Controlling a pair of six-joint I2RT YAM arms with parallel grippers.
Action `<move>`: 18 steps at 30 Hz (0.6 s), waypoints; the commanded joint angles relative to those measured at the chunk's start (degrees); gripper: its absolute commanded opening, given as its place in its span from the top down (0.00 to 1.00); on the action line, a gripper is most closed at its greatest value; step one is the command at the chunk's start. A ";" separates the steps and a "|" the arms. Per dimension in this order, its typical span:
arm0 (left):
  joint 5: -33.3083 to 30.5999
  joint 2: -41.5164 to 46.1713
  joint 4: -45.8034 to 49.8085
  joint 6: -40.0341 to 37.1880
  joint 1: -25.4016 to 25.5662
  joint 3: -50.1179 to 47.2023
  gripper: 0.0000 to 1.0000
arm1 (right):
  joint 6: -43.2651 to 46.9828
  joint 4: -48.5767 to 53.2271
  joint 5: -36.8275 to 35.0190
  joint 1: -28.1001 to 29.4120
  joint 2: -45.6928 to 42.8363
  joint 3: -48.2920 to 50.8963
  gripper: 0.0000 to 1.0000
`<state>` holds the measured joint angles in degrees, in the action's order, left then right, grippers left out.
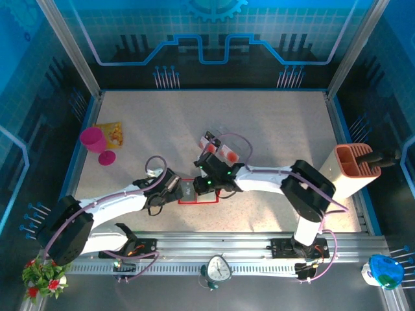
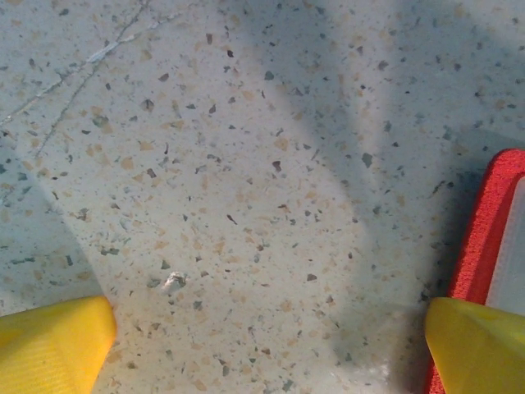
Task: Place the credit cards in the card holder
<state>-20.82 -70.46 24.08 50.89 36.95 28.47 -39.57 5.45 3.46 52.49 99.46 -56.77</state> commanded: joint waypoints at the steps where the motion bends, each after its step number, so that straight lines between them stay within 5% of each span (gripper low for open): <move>1: 1.34 3.07 2.49 -1.21 -0.68 2.03 0.01 | -0.90 0.64 -1.53 -2.51 -4.44 3.73 0.88; 18: 8.87 4.58 -4.26 0.24 4.70 9.45 0.01 | -4.37 -7.10 -3.53 -6.15 -3.06 11.00 0.92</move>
<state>-14.02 -64.73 22.81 50.17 40.40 37.30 -42.68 0.27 1.48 47.40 95.81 -46.94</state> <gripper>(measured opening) 0.994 0.083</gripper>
